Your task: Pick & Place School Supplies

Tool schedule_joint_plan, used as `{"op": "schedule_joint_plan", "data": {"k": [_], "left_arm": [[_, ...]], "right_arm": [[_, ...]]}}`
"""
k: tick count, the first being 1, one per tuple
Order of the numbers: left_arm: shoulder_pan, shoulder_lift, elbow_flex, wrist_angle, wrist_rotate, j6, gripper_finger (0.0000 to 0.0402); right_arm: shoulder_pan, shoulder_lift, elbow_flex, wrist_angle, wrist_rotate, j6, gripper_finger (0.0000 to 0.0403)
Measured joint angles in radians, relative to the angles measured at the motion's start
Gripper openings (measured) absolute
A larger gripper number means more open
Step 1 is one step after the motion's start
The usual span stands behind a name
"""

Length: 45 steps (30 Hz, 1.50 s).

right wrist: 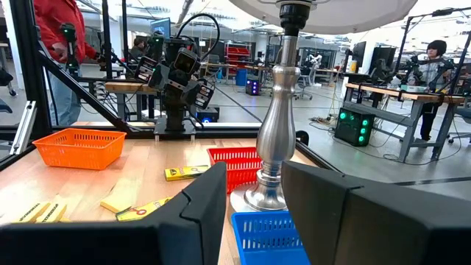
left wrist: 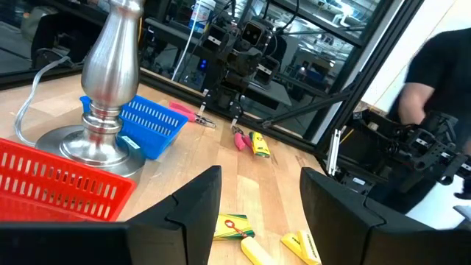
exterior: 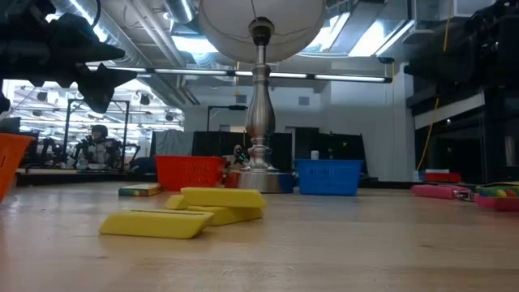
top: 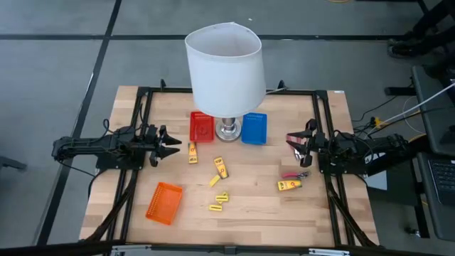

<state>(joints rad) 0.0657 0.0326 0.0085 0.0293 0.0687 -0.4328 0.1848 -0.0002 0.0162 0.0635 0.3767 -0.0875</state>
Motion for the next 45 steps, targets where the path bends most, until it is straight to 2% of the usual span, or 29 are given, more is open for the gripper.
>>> {"op": "schedule_joint_plan", "data": {"k": [11,13,15,17,20,23,28,31,34,38,42,45], "left_arm": [[0.0,0.0,0.0,0.0,0.0,0.0,0.0182],[0.0,0.0,0.0,0.0,0.0,0.0,0.0182],[0.0,0.0,0.0,0.0,0.0,0.0,0.0182],[0.0,0.0,0.0,0.0,0.0,0.0,0.0182],[0.0,0.0,0.0,0.0,0.0,0.0,0.0182],[0.0,0.0,0.0,0.0,0.0,0.0,0.0182],[0.0,0.0,0.0,0.0,0.0,0.0,0.0182],[0.0,0.0,0.0,0.0,0.0,0.0,0.0182],[0.0,0.0,0.0,0.0,0.0,0.0,0.0182],[0.0,0.0,0.0,0.0,-0.005,0.01,0.0182],[0.0,0.0,0.0,0.017,-0.109,0.046,0.0182],[0.0,0.0,0.0,0.102,-0.182,-0.161,0.0182]], "right_arm": [[0.0,0.0,0.0,0.024,-0.001,0.005,0.0135],[0.0,0.0,0.0,0.025,-0.02,0.138,0.0135],[0.001,0.0,0.0,0.043,-0.03,0.365,0.0135],[0.0,0.001,0.001,0.059,0.003,0.58,0.0135],[0.0,0.003,0.0,0.05,0.04,0.766,0.0135],[0.0,0.003,0.0,0.052,0.061,0.85,0.0135],[0.001,0.005,0.0,0.044,0.146,0.869,0.0135],[0.0,0.012,0.0,0.041,0.23,0.995,0.0135],[0.001,0.013,0.0,0.042,0.266,1.079,0.0135],[0.001,0.013,0.0,0.084,0.218,1.132,0.0135],[0.002,0.014,0.0,0.109,0.116,1.164,0.0135],[0.007,0.016,0.0,0.151,0.09,1.215,0.0135]]}}
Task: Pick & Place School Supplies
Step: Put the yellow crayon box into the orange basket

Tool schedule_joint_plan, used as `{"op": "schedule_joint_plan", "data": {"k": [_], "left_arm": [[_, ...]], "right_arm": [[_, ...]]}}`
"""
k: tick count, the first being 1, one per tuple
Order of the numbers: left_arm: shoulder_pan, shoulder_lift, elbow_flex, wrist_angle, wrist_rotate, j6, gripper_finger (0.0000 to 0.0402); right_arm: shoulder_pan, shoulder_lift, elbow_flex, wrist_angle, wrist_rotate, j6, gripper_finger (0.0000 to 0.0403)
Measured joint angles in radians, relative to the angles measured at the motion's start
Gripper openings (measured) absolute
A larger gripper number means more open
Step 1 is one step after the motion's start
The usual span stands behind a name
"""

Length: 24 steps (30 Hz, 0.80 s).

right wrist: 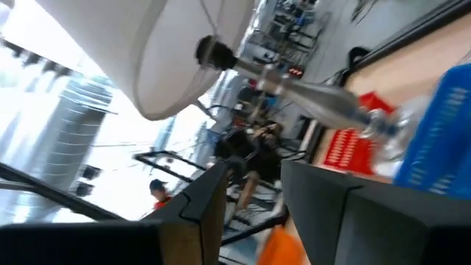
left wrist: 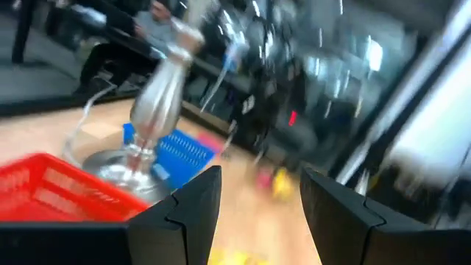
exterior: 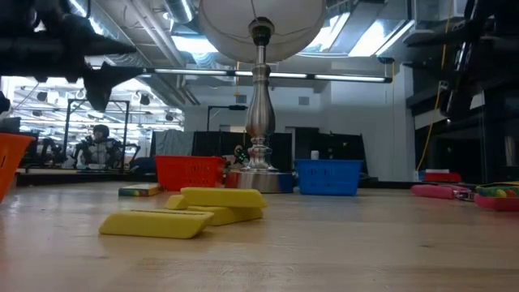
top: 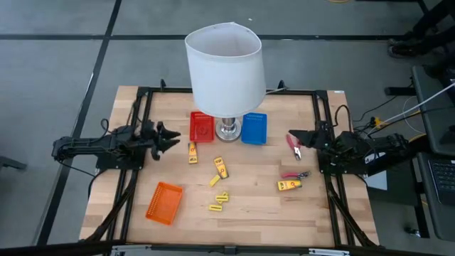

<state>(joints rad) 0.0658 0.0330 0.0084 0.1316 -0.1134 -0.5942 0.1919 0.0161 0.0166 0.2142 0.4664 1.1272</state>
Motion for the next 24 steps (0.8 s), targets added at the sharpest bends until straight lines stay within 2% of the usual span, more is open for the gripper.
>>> {"op": "schedule_joint_plan", "data": {"k": [2,7,11,14,19,24], "left_arm": [[0.0,0.0,0.0,0.056,-0.033,-0.146,0.0182],[0.0,0.0,0.0,0.1,-0.16,-0.253,0.0182],[0.0,0.0,0.0,0.235,-0.114,-0.259,0.0182],[0.0,0.0,0.0,0.401,-0.054,-0.235,0.0182],[-0.001,0.0,0.004,0.593,0.085,-0.222,0.0182],[0.0,0.0,0.049,0.613,-0.006,-0.297,0.0182]], "right_arm": [[0.013,0.017,0.0,0.052,0.01,0.0,0.0135],[0.049,0.109,0.0,0.152,0.081,-0.024,0.0135],[0.077,0.223,0.0,0.266,0.056,-0.005,0.0135],[0.102,0.321,0.004,0.416,0.042,-0.027,0.0135],[0.148,0.494,0.111,0.528,0.004,-0.211,0.0135],[0.164,0.628,0.261,0.527,-0.045,-0.367,0.0135]]}}
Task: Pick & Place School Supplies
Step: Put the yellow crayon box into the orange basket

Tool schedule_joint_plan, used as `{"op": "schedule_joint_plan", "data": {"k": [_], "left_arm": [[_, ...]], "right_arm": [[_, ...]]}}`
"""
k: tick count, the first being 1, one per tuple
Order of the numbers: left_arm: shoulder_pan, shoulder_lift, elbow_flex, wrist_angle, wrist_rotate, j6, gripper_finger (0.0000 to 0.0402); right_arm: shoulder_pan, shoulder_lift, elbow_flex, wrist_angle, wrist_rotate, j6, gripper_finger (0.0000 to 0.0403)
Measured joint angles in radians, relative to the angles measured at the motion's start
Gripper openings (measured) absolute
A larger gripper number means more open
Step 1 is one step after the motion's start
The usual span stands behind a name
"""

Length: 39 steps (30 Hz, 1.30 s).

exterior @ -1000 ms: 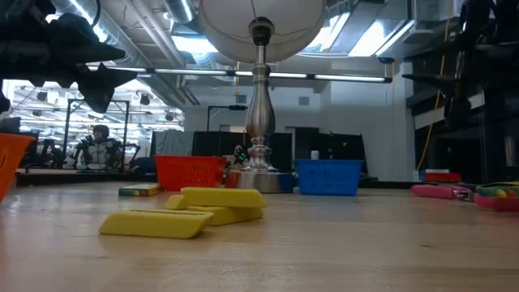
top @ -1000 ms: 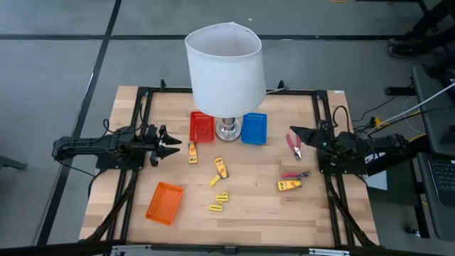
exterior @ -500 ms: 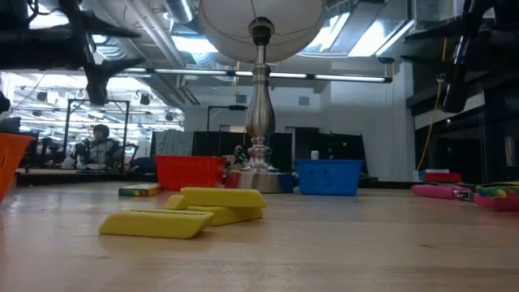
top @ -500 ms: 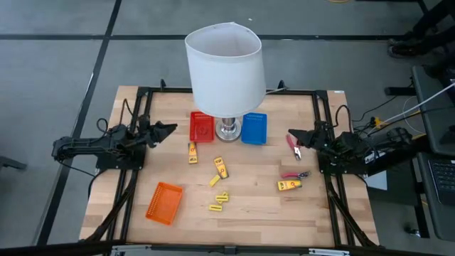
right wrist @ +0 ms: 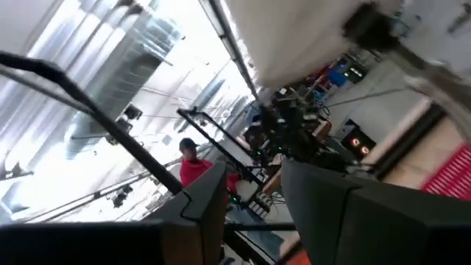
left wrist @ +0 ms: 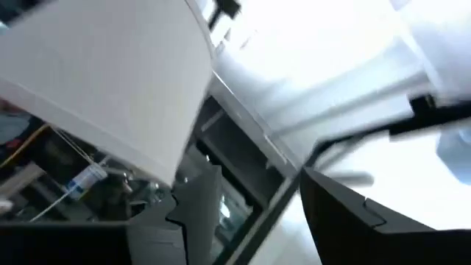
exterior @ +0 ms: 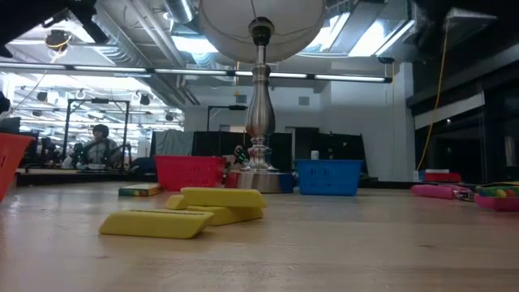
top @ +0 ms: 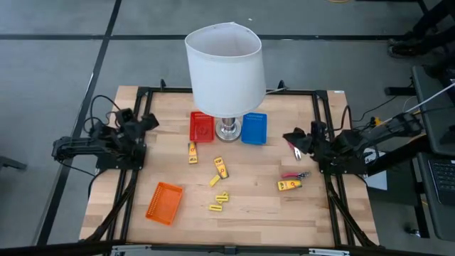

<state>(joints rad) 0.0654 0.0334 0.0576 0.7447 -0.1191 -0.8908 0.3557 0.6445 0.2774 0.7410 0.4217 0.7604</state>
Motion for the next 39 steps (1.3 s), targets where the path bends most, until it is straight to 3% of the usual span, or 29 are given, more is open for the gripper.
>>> {"op": "schedule_joint_plan", "data": {"k": [4,9,12,16,18,22,26,32,39], "left_arm": [[0.0,0.026,0.055,-0.001,-0.013,0.017,0.0182],[0.0,0.119,0.242,-0.081,0.024,0.199,0.0182],[0.0,0.204,0.424,-0.337,0.003,0.335,0.0182],[0.0,0.356,0.687,-0.779,-0.105,0.461,0.0182],[0.0,0.437,0.786,-0.923,-0.129,0.513,0.0182],[0.0,0.575,0.946,-1.15,-0.154,0.571,0.0182],[-0.005,0.683,1.062,-1.469,-0.16,0.512,0.0182],[-0.1,0.751,1.102,-1.861,-0.017,0.269,0.0182],[-0.343,0.743,1.103,-2.088,0.013,-0.079,0.0182]], "right_arm": [[-0.026,0.044,0.094,-0.007,0.02,0.028,0.0135],[-0.052,0.045,0.242,-0.079,-0.181,-0.008,0.0135],[-0.045,0.049,0.396,-0.437,-0.281,-0.004,0.0135],[-0.018,0.1,0.657,-1.15,-0.319,0.103,0.0135],[-0.001,0.152,0.768,-1.477,-0.341,0.175,0.0135],[0.045,0.268,0.88,-1.876,-0.418,0.236,0.0135],[0.112,0.368,0.851,-1.929,-0.51,0.168,0.0135],[0.251,0.526,0.787,-1.905,-0.586,0.057,0.0135],[0.402,0.629,0.774,-1.859,-0.434,0.043,0.0135]]}}
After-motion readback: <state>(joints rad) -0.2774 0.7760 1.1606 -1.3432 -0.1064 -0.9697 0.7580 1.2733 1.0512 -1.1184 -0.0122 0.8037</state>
